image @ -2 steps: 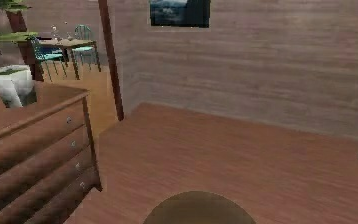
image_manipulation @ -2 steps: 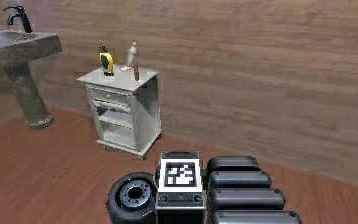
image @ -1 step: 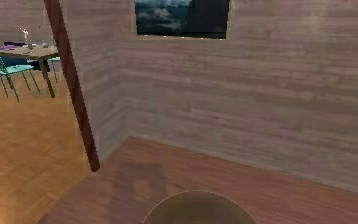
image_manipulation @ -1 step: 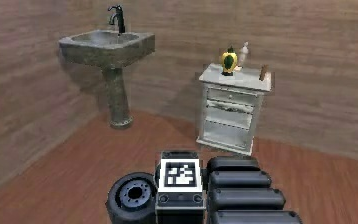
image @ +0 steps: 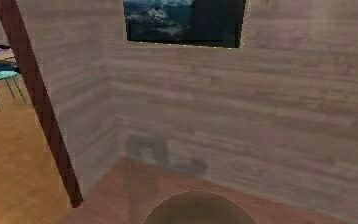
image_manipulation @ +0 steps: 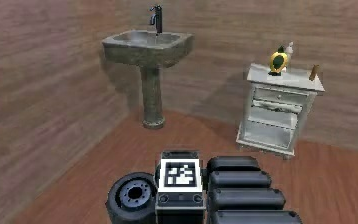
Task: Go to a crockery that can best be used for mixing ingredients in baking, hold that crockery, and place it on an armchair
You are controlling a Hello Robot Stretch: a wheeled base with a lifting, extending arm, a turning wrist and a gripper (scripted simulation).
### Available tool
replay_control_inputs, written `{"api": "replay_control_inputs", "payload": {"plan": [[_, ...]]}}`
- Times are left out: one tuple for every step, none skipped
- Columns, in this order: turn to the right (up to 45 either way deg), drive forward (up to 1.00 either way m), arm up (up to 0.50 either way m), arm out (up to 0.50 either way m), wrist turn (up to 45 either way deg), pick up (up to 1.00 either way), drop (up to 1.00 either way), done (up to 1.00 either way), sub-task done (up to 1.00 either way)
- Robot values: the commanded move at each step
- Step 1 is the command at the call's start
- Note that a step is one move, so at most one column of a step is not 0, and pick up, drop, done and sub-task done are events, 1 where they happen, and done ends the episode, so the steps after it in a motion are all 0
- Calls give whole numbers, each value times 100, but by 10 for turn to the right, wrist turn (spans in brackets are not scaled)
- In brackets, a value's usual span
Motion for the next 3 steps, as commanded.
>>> {"api": "replay_control_inputs", "payload": {"plan": [[-360, 0, 0, 0, 0, 0, 0, 0, 0], [0, 25, 0, 0, 0, 0, 0, 0, 0], [-210, 0, 0, 0, 0, 0, 0, 0, 0]]}}
